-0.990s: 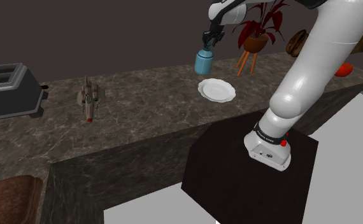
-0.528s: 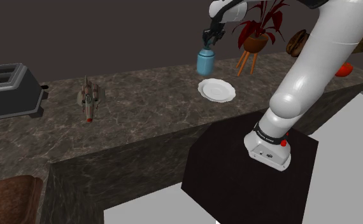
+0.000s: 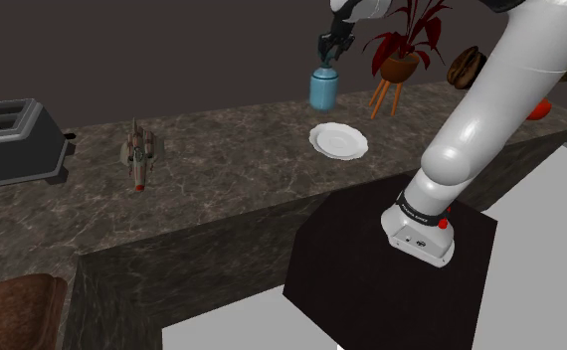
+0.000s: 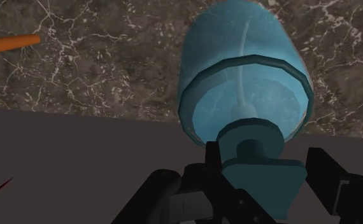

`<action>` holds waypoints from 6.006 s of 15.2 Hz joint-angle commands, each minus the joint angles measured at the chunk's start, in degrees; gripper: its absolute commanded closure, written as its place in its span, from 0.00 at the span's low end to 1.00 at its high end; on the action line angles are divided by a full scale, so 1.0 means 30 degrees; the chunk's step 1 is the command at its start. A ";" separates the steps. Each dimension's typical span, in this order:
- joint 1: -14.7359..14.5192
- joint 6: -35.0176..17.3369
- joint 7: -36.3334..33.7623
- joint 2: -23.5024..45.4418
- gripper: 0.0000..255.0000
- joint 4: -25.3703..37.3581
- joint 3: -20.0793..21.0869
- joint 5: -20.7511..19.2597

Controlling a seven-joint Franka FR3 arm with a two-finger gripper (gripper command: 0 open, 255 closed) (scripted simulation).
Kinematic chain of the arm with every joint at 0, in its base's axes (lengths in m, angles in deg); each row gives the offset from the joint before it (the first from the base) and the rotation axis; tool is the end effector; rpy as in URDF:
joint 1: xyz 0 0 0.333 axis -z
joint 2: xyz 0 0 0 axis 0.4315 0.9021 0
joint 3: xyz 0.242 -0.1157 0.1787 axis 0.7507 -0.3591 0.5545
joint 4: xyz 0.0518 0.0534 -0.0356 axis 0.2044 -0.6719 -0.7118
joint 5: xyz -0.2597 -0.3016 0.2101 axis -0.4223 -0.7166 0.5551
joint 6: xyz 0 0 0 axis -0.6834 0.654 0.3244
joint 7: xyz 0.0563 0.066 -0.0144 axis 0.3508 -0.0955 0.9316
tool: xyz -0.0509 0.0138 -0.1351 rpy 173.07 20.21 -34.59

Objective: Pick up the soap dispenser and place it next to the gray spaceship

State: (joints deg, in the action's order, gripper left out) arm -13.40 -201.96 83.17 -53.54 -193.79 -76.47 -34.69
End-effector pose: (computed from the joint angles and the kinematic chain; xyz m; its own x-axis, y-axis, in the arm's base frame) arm 0.5614 -0.3201 0.3826 0.8399 -0.4563 0.2939 -0.4792 -0.8777 0.0065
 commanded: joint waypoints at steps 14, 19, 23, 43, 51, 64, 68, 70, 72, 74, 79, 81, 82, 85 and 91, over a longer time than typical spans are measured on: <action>-0.0058 0.3719 -0.0327 -0.1097 1.00 0.2694 0.0024 -0.0488; -0.0070 0.4979 -0.0365 -0.1256 1.00 0.3802 0.0037 -0.0548; -0.0075 0.5998 -0.0374 -0.1306 1.00 0.4774 0.0044 -0.0564; 0.0017 1.1382 -0.0159 -0.0397 1.00 1.1023 -0.0045 -0.0220; 0.0210 1.3835 0.0055 0.0668 1.00 1.4489 -0.0174 0.0189; -0.0036 1.6790 -0.0531 0.1914 1.00 1.8638 -0.0069 0.0426; -0.1536 1.5335 -0.2552 0.0027 1.00 1.5349 0.0814 -0.0852; -0.2102 1.4779 -0.3558 -0.0656 1.00 1.4092 0.1317 -0.1341; -0.2627 1.4297 -0.4554 -0.1203 1.00 1.3018 0.1804 -0.1755; -0.3096 1.3874 -0.5537 -0.1630 1.00 1.2101 0.2307 -0.2109; -0.4142 1.3006 -0.7944 -0.2243 1.00 1.0384 0.3566 -0.2799; -0.4541 1.2719 -0.8888 -0.2323 1.00 0.9901 0.4056 -0.3024; -0.4740 1.2587 -0.9356 -0.2330 1.00 0.9700 0.4297 -0.3130; -0.5317 1.2232 -1.0747 -0.2223 1.00 0.9253 0.5019 -0.3428; -0.6484 1.1710 -1.3469 -0.1462 1.00 0.9041 0.6386 -0.4011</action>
State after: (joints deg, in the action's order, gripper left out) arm -32.20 -166.82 44.29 -58.59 -167.18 -58.05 -46.40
